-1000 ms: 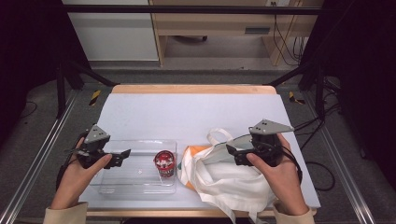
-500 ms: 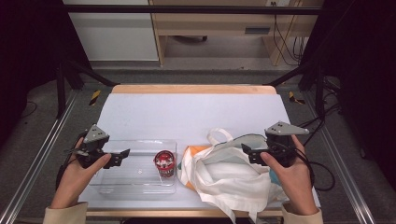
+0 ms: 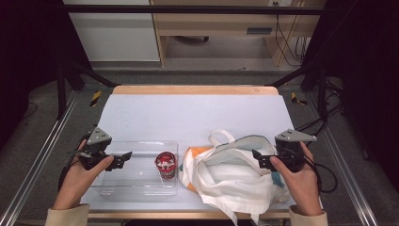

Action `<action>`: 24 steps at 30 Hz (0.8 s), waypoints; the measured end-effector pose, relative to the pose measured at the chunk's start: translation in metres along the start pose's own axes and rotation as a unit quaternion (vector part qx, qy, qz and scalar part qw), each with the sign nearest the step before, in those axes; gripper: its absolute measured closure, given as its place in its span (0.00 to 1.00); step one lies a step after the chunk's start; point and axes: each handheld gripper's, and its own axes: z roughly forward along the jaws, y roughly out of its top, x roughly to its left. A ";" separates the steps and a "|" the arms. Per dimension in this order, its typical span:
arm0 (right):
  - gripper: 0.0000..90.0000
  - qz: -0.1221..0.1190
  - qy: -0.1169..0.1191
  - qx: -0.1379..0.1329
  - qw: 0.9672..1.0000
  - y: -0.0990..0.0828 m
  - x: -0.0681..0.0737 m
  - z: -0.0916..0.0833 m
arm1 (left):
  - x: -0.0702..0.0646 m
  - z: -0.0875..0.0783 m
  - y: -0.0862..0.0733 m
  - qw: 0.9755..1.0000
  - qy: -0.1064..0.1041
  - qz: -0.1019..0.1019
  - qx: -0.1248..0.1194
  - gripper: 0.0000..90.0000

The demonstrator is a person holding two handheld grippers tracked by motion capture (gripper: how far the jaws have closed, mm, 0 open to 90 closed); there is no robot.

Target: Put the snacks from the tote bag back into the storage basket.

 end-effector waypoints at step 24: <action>0.09 -0.012 0.033 -0.012 0.999 -0.035 0.011 0.008 | -0.008 0.009 0.000 1.000 -0.009 0.013 0.015 0.08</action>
